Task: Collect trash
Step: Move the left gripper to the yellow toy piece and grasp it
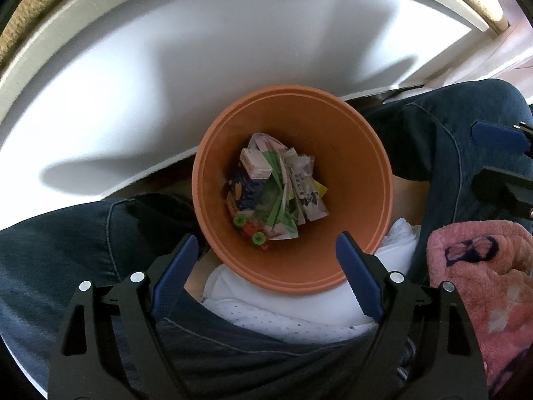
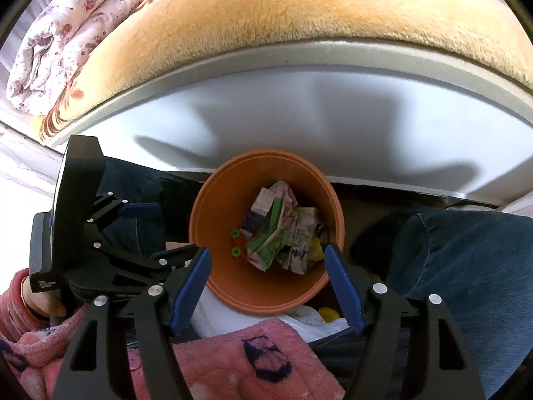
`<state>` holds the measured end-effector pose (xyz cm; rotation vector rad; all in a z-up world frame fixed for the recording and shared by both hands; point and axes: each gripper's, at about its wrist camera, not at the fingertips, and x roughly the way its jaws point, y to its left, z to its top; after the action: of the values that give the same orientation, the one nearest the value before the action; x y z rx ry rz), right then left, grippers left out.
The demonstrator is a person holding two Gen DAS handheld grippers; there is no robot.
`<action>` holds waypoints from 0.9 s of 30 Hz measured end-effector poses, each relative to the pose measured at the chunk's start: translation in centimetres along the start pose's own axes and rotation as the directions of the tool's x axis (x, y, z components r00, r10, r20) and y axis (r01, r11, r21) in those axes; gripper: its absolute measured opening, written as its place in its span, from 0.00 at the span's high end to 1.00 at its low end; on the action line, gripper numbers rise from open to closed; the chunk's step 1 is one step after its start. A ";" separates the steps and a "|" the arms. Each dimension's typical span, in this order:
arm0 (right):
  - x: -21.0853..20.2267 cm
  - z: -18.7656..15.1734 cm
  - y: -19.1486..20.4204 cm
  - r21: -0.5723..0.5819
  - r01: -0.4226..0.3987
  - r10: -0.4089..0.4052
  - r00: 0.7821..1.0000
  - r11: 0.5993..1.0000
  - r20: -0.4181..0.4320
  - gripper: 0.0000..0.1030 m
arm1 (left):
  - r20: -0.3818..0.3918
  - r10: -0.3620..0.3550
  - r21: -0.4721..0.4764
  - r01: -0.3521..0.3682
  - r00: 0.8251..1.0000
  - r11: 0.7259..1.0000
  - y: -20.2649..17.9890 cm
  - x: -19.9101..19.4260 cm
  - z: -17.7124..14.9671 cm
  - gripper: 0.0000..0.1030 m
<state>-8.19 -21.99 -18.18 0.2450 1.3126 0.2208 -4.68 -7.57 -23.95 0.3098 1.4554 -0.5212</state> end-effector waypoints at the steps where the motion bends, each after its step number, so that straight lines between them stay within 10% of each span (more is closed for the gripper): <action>1: -0.1 0.0 0.0 -0.003 0.002 -0.002 1.000 1.000 0.005 0.33 | 0.006 0.001 0.002 -0.001 1.000 1.000 0.1 -0.3 0.0 0.20; 8: -2.6 0.8 0.0 -0.009 0.003 -0.003 0.997 1.000 0.082 0.30 | 0.158 -0.010 0.005 0.010 0.987 1.000 1.1 -6.6 1.0 0.20; 16: -3.4 1.7 0.6 -0.026 -0.019 0.022 0.992 0.999 0.123 0.29 | 0.466 0.099 -0.066 -0.077 0.879 0.995 5.4 -17.2 5.6 0.11; 23: -2.9 1.9 1.0 -0.031 -0.031 0.034 0.993 0.999 0.116 0.29 | 0.527 0.207 -0.171 -0.136 0.824 0.976 12.3 -18.6 13.8 0.11; 27: -2.6 2.1 1.1 -0.032 -0.027 0.030 0.994 0.999 0.109 0.29 | 0.511 0.220 -0.214 -0.124 0.831 0.969 15.4 -17.6 18.1 0.11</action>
<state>-6.84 -21.85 -14.93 0.2467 1.1972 0.2478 18.21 -0.97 -6.38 0.1374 0.9079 -0.2949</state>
